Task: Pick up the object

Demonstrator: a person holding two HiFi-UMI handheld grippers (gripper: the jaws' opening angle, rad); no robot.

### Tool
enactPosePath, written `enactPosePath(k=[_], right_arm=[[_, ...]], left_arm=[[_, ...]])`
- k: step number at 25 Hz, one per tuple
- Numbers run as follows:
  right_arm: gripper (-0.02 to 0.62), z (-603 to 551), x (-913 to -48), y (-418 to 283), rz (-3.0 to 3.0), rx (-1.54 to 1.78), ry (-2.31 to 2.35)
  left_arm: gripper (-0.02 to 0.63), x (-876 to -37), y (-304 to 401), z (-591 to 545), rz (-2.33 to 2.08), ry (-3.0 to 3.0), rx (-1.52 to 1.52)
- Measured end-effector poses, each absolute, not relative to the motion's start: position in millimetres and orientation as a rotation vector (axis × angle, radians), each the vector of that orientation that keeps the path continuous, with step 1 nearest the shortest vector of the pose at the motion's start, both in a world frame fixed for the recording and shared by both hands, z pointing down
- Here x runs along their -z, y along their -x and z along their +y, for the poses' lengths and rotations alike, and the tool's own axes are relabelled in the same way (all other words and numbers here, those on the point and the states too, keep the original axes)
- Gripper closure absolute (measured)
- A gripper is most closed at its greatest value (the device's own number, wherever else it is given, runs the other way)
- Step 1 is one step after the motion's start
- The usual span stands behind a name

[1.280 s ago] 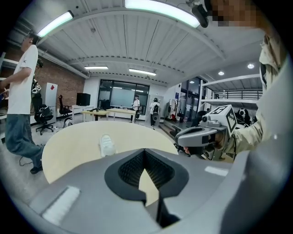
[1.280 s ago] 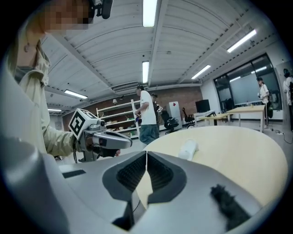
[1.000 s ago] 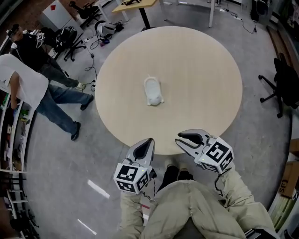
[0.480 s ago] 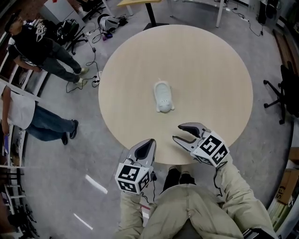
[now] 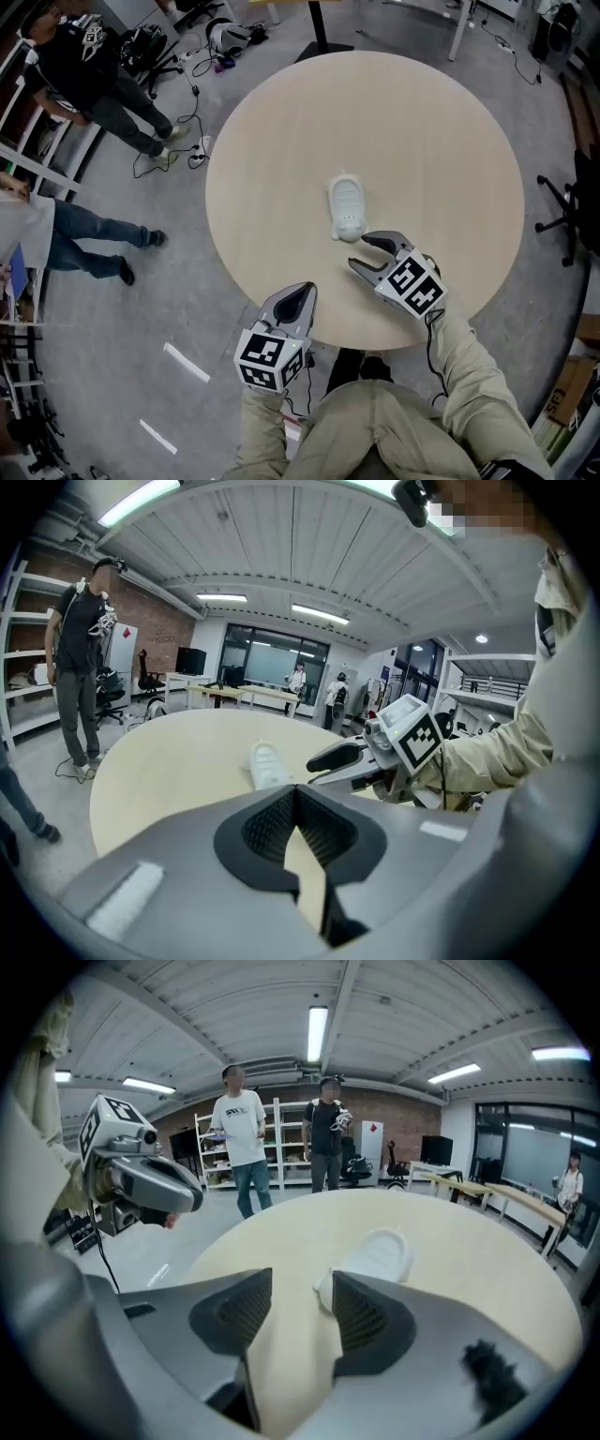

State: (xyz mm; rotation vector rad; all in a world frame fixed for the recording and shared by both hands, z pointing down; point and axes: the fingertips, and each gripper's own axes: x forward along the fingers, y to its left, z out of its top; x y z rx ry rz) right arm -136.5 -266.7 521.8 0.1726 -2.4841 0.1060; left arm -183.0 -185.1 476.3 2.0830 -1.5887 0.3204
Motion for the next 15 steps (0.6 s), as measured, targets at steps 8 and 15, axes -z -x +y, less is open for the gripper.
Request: enactPosePath(k=[8, 15], right_arm=[[0.393, -303.1, -547.5, 157.9, -2.365, 0.088, -0.159], [0.367, -304.9, -566.0, 168.5, -2.244, 0.227, -0.087]], left_arm=[[0.604, -488.0, 203.7, -183.7, -1.614, -2.026, -0.311], [0.604, -487.7, 217.5, -174.0, -1.635, -1.982, -0.297]])
